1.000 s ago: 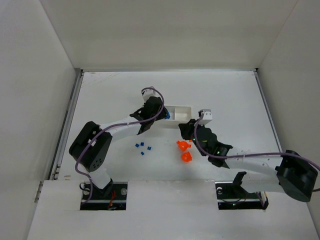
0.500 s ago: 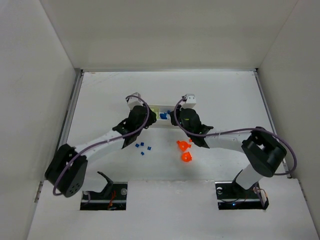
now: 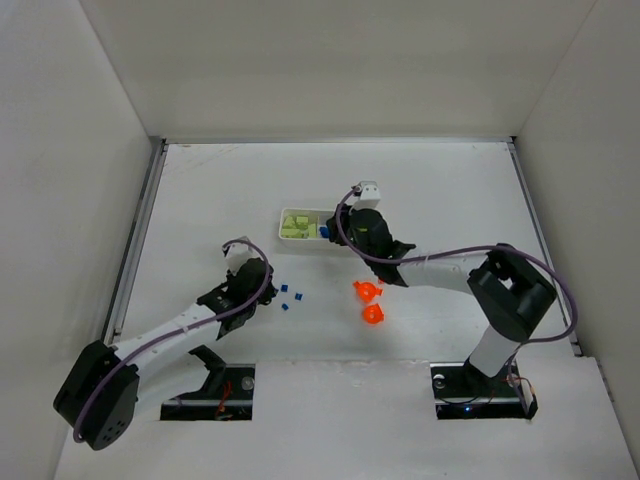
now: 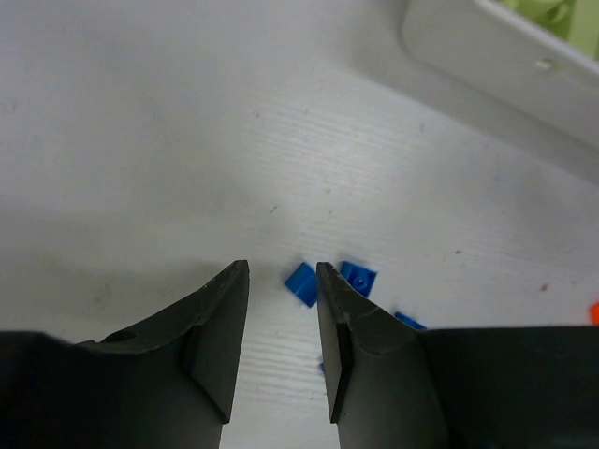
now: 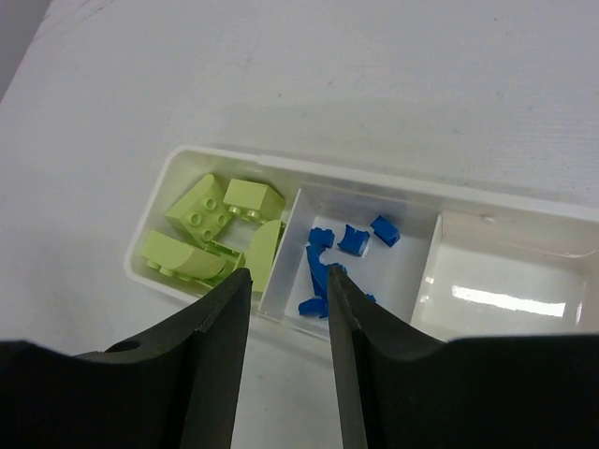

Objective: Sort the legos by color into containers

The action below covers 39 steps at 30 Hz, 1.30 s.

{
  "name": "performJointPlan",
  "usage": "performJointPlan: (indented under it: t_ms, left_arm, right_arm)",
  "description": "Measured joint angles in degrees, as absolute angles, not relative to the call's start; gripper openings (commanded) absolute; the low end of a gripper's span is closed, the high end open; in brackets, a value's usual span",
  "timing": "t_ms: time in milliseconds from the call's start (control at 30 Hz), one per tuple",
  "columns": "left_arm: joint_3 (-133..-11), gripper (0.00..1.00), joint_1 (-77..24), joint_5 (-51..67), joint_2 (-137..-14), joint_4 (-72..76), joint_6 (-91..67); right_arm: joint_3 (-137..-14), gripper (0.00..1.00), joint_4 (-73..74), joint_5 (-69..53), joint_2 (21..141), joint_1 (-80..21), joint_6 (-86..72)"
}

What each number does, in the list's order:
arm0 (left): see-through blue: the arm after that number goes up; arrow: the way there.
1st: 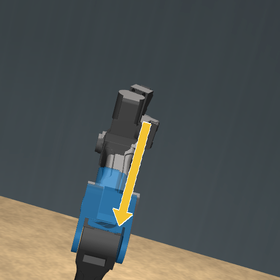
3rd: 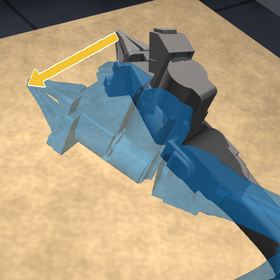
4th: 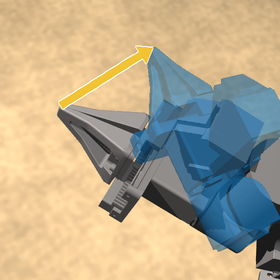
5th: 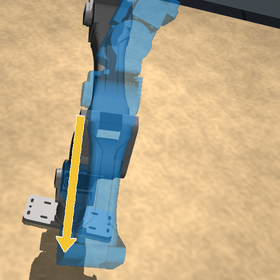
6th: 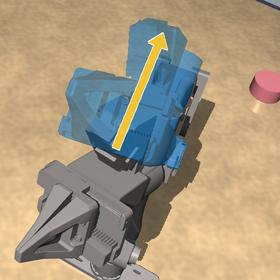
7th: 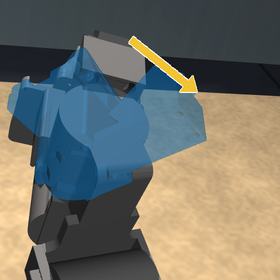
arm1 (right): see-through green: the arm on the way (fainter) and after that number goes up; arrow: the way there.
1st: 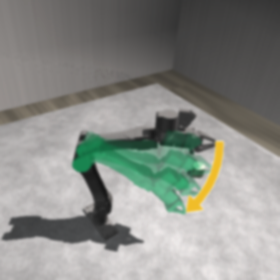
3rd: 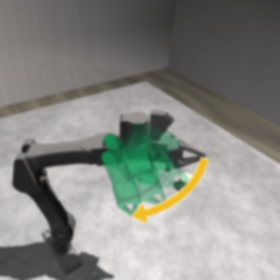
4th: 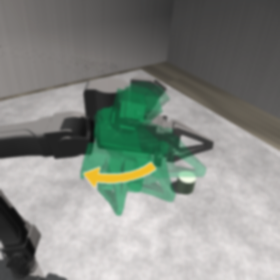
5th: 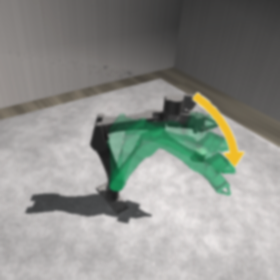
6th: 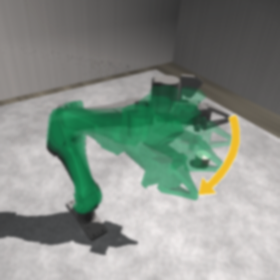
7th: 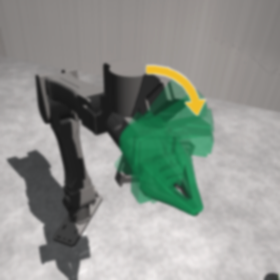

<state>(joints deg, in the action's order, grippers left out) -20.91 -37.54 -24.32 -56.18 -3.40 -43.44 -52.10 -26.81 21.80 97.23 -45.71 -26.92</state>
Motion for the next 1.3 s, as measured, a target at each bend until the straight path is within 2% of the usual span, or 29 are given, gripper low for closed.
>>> performJointPlan:
  t_ms: [267,433,767,1133,1300]
  left_arm:
    - [-19.1,0.32,-40.8,-24.6,-57.6,-4.1,-45.3]
    - [-18.3,0.35,-42.8,-24.6,-57.7,-2.5,-45.5]
    - [-19.4,0.35,-42.7,-26.3,-64.2,3.7,-43.9]
    - [-20.3,0.13,-42.8,-26.9,-66.3,4.4,-42.6]
    - [-20.2,0.12,-42.7,-26.5,-63.8,1.9,-42.5]
  right_arm:
    - [-48.8,0.4,-26.1,22.1,92.5,-48.8,-26.8]
    - [-43.4,0.4,-26.4,22.9,88.7,-55.8,-27.4]
    - [-37.4,0.41,-25.9,26.1,88.5,-68.4,-31.5]
    - [-38.1,0.45,-26.6,26.3,94.6,-74.1,-33.5]
    - [-40.2,0.44,-27.9,24.8,99.2,-74.3,-33.3]
